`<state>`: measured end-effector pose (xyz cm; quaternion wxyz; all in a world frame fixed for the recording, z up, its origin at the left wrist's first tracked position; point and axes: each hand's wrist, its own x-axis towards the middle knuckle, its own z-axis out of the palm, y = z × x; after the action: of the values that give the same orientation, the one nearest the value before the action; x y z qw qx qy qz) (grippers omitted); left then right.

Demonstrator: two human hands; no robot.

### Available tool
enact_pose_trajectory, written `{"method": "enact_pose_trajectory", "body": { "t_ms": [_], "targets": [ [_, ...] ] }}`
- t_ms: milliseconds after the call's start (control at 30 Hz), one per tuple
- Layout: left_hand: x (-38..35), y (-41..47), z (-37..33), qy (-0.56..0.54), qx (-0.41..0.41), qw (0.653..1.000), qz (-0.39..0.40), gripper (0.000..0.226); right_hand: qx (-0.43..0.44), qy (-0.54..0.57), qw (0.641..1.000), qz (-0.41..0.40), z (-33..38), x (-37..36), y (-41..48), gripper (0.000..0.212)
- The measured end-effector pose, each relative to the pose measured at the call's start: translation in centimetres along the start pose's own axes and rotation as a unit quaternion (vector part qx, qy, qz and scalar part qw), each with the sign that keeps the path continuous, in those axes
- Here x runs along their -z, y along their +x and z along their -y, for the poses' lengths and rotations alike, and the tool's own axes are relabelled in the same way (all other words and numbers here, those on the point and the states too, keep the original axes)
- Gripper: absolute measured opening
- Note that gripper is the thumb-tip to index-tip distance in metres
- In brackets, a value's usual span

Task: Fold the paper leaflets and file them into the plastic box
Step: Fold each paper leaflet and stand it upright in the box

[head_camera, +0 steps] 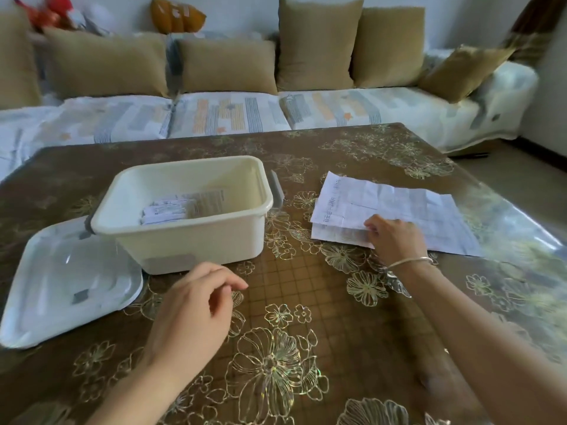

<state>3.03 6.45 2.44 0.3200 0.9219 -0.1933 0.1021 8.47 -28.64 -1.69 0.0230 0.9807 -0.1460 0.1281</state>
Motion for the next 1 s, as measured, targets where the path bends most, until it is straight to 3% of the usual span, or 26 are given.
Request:
{"method": "enact_pose_trajectory", "body": {
  "t_ms": [133, 333, 367, 400, 500, 567, 633, 700, 833, 933, 1000],
  "targets": [
    [-0.1, -1.2, 0.2, 0.001, -0.004, 1.0, 0.012, 0.032, 0.035, 0.006, 0.999, -0.019, -0.3, 0.5, -2.1, 0.019],
    [-0.1, -2.3, -0.4, -0.035, 0.003, 0.998, 0.045, 0.019, 0.106, 0.172, 0.978, 0.048, 1.5, 4.0, -9.4, 0.006],
    [-0.2, -2.6, -0.3, -0.048, 0.018, 0.996, 0.074, 0.027, 0.113, 0.224, 0.965, 0.071, 1.7, 4.9, -10.8, 0.009],
    [-0.4, -2.6, -0.2, -0.06, 0.039, 0.992, 0.104, 0.05, 0.115, 0.285, 0.947, 0.093, 1.7, 5.9, -11.6, 0.013],
    [-1.0, -3.6, 0.9, -0.109, 0.064, 0.982, 0.138, 0.111, 0.11, 0.471, 0.866, 0.128, 2.5, 9.0, -14.1, 0.016],
    [-1.2, -4.1, 1.3, -0.173, 0.081, 0.971, 0.144, 0.123, 0.081, 0.638, 0.757, 0.114, 3.3, 10.7, -14.9, 0.008],
    [-1.1, -4.3, 1.2, -0.263, 0.101, 0.949, 0.141, 0.131, 0.018, 0.767, 0.63, 0.119, 3.8, 11.6, -15.2, 0.027],
    [-0.5, -4.6, 0.9, -0.343, 0.114, 0.921, 0.143, 0.126, -0.05, 0.828, 0.539, 0.148, 4.8, 12.0, -15.3, 0.03],
    [1.0, -5.1, -0.1, -0.374, 0.109, 0.914, 0.112, 0.068, -0.134, 0.852, 0.463, 0.207, 7.0, 11.1, -15.1, 0.041],
    [1.8, -5.6, 0.2, -0.403, 0.179, 0.896, 0.048, 0.067, -0.174, 0.838, 0.438, 0.275, 8.1, 9.9, -15.3, 0.042],
    [2.5, -6.1, 0.6, -0.415, 0.214, 0.883, 0.058, 0.069, -0.204, 0.82, 0.423, 0.327, 8.5, 9.0, -15.6, 0.044]
  ]
}}
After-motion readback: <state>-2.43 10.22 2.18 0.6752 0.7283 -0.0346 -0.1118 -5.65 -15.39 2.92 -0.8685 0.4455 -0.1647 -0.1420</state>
